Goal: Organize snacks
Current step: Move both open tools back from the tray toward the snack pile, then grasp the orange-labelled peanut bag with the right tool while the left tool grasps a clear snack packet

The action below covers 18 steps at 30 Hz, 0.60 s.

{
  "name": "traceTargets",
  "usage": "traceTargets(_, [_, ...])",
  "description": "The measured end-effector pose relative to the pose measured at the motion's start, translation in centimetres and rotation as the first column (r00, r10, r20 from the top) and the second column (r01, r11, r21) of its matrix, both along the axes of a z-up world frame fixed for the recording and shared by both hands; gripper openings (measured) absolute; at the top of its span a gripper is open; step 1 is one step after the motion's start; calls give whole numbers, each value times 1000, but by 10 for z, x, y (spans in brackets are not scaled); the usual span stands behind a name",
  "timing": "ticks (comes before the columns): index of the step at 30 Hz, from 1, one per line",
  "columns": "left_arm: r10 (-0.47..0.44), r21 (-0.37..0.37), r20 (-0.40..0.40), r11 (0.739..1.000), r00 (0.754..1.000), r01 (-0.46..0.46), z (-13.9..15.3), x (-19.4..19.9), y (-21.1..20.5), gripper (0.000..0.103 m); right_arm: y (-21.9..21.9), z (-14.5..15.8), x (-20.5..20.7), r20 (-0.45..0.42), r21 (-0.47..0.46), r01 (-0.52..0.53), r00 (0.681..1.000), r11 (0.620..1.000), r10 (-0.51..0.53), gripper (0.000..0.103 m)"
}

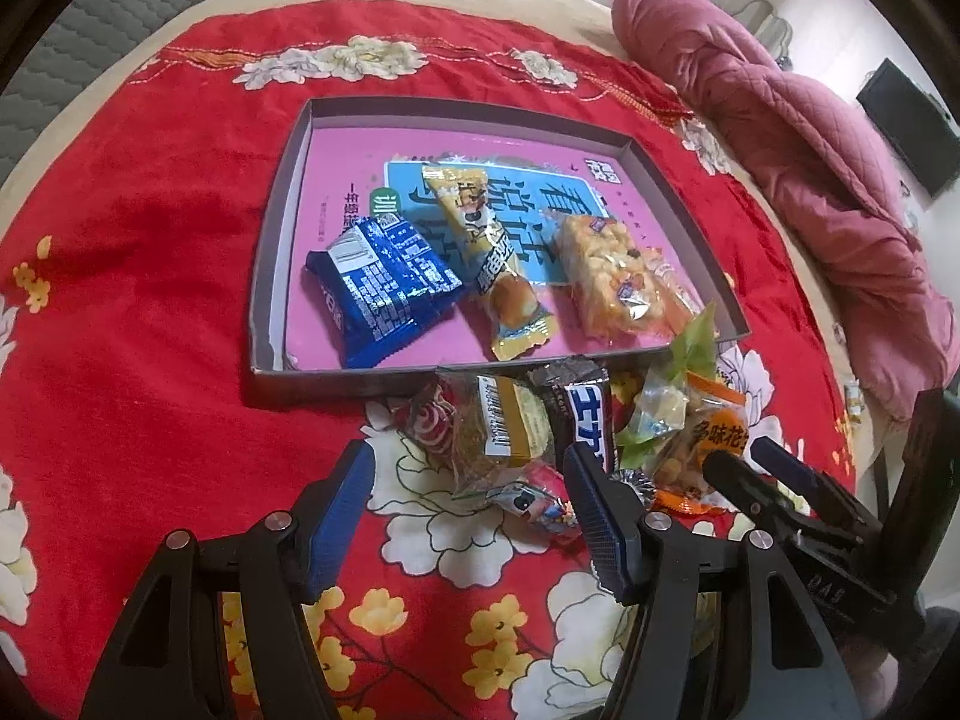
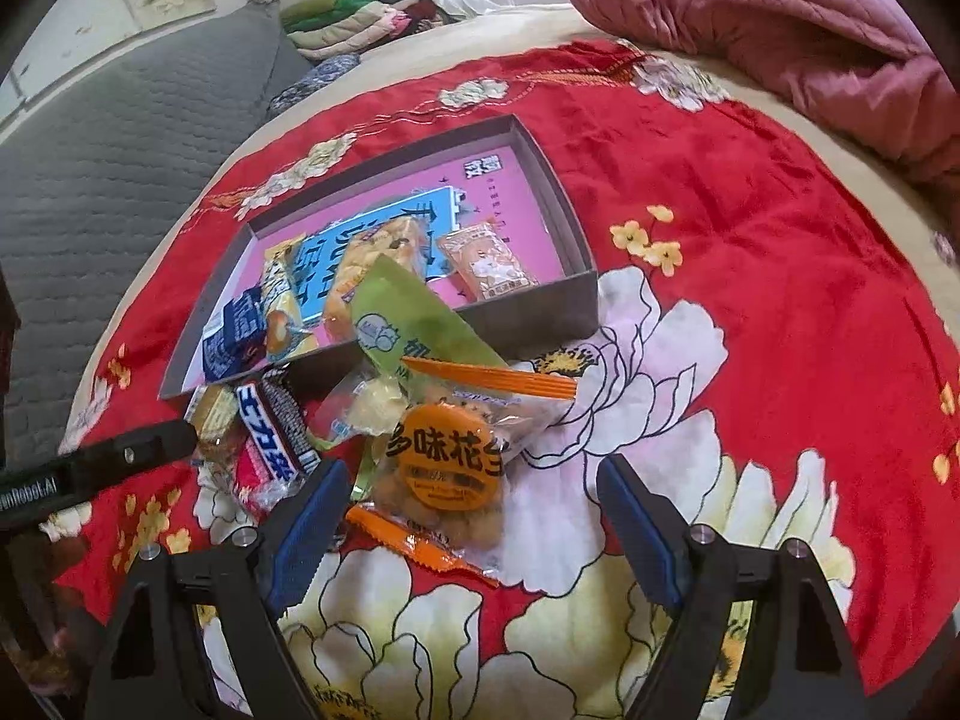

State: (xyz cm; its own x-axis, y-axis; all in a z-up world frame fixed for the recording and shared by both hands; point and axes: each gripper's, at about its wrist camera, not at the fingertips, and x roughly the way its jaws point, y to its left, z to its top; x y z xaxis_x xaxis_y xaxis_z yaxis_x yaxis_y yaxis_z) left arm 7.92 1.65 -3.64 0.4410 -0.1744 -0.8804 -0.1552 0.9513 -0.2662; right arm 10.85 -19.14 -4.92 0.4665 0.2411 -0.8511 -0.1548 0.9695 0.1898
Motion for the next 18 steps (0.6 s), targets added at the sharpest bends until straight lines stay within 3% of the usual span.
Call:
traceTargets(10, [-1, 22, -3, 1000, 1000, 1, -7, 5, -4, 67, 8, -14, 8, -28, 25, -8, 1000, 1000, 8, 83])
traceTargets(12, [-1, 25, -5, 1000, 1000, 1, -8, 6, -4, 67, 11, -16, 9, -26, 25, -20, 999, 999, 20, 77])
traceTargets(14, [-2, 31, -6, 1000, 1000, 2, -9, 8, -5, 67, 13, -17, 9, -26, 21, -32, 999, 999, 32, 61])
traceTargets(18, [-11, 44, -6, 999, 1000, 11, -11, 11, -9, 67, 14, -20, 9, -33, 32, -47, 998, 998, 48, 54])
